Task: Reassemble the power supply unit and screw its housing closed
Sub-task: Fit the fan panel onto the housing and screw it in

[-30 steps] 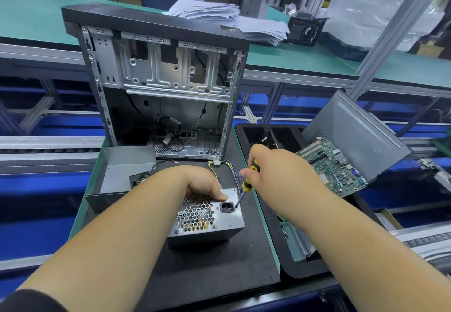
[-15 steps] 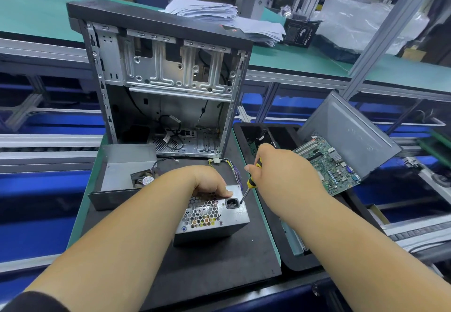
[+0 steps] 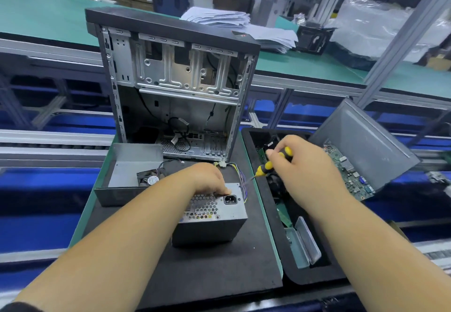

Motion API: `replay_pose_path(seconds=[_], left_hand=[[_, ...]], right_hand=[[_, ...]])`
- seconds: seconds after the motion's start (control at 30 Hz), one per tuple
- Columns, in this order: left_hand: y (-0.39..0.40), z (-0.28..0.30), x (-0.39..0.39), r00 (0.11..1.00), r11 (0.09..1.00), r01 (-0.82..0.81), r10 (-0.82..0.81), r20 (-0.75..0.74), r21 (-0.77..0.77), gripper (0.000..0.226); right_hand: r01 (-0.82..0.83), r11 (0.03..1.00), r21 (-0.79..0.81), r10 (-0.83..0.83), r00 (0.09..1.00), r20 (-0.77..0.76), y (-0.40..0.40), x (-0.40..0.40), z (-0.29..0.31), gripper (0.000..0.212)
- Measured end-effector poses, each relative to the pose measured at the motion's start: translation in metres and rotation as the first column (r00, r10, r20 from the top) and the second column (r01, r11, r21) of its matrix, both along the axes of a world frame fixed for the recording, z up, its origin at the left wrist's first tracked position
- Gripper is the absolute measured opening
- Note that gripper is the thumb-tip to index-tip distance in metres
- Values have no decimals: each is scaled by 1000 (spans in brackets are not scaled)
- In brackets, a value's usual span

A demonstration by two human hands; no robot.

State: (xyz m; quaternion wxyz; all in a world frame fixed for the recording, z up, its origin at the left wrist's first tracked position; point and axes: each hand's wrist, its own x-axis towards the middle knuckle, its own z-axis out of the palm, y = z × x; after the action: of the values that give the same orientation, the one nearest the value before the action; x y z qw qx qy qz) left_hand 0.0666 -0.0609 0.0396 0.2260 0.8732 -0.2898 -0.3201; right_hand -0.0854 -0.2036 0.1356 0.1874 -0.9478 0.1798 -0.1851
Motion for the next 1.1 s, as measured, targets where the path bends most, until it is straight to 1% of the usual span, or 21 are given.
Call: replay_pose_path(seconds=[0.1,0.23,0.33,0.4,0.53,0.7,0.8,0.93,1.1], left_hand=[[-2,1,-8,990,990,-138,137,40,25,29],[-5,0,-16,957,959,-284,283,70,8,13],[-7,-1,-26,923,926,-377,378,70,-19,9],[-9,-3,-33,896,899,-434,438,77,-59,7],[-13,-5,-47,825,812,-533,561,67,-237,8],[-10,-6,-55,720,719,-593,675,162,-361,15],[-8,-8,-57,674,680,-607,715,187,-411,22],[-6,-11,-63,611,642,-657,761,220,-395,23],[-8,-11,-65,575,606,-681,790,212,-411,21]], right_hand=[[-20,997,74,17,999,37,-37,3,-16,22],[-41,978,204,45,999,-14,-85,11,-53,16],[-78,950,303,90,996,-24,-109,20,-79,12],[-119,932,343,142,989,-42,-120,28,-93,9],[-204,899,388,236,971,-37,-134,46,-110,8],[-242,854,460,312,947,-82,-133,68,-129,10],[-253,853,456,343,931,-127,-130,79,-141,12],[-268,852,449,374,913,-165,-125,87,-158,12],[-282,847,450,391,905,-169,-124,93,-166,11]])
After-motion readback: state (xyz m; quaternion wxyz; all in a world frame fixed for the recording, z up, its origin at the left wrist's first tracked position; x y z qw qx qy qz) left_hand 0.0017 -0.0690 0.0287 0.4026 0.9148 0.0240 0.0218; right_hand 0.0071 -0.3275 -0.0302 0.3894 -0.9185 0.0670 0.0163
